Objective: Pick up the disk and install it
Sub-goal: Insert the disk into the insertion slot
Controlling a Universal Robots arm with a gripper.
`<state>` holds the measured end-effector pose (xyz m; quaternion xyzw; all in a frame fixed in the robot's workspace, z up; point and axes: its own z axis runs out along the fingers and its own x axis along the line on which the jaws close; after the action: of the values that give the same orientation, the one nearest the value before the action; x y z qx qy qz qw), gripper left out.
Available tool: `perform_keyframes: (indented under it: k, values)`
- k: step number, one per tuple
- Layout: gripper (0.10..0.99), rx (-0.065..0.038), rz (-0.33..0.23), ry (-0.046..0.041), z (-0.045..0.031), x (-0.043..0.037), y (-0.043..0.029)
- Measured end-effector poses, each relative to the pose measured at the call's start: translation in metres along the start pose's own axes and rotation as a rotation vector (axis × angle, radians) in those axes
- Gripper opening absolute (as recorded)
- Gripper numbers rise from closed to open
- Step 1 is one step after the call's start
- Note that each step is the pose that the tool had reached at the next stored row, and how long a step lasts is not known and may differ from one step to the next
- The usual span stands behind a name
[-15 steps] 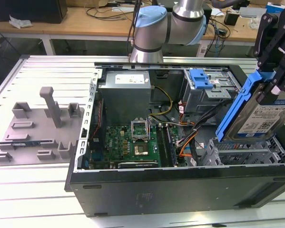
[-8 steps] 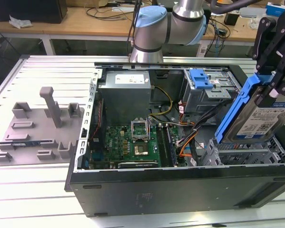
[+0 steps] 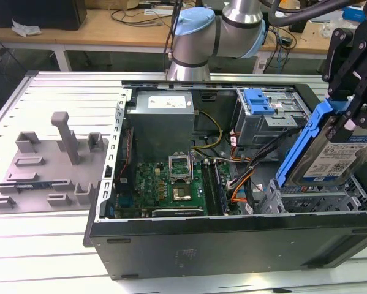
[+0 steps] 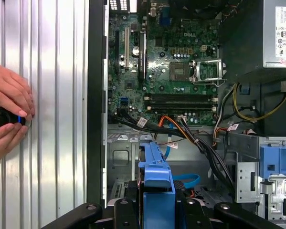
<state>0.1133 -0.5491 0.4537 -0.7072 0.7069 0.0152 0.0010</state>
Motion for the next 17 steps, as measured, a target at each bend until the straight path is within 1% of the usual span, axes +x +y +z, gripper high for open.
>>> perform_keyframes:
  k: [1,3,9,17]
  values:
    - [0.369,0.000,0.000,0.0000,0.0009,0.0001,0.0000]
    - [0.369,0.000,0.001,0.0001,0.0065,0.0004,-0.0002]
    - [0.369,0.000,0.001,0.0004,0.0134,0.0007,-0.0004]
    - [0.369,0.000,0.001,-0.0001,0.0248,0.0012,-0.0006]
